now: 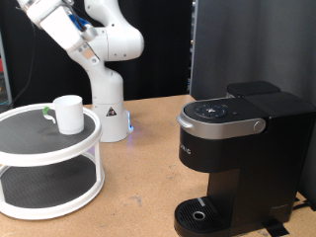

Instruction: Make a cup of coffee with the keurig machine

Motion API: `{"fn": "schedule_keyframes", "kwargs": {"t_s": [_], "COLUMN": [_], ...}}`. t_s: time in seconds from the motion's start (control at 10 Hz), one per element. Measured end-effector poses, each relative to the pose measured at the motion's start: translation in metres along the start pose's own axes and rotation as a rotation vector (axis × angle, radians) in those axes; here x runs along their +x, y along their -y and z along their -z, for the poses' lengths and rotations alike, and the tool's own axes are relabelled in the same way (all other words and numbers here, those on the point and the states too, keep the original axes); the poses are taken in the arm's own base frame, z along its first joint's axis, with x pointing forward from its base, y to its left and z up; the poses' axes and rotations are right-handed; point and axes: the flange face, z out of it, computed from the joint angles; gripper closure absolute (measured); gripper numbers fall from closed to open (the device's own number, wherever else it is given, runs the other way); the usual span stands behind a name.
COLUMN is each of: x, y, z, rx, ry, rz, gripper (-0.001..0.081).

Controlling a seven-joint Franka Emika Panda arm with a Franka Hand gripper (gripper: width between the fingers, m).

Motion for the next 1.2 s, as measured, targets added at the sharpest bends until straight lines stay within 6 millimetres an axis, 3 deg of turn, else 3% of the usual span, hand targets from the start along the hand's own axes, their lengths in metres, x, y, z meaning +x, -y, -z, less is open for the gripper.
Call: {"fn": "schedule_keyframes", "kwargs": {"t_s": [0.2, 0.4, 0.6, 0.8, 1.2], "x": [-0.013, -0.012, -0.024, -0.047, -0.098], "y": [0.004, 0.002, -0.002, 0.0, 0.009], "z": [0.014, 0.014, 0.017, 0.029, 0.061], "rx": [0.03, 0.01, -0.001, 0.036, 0.142], "ry": [-0.016, -0.052, -0.107, -0.109, 0.058], "rz": [0.028, -0.019, -0.077, -0.103, -0.039], "gripper": [0.0805, 0.0805, 0.0805, 0.0805, 0.0805]}}
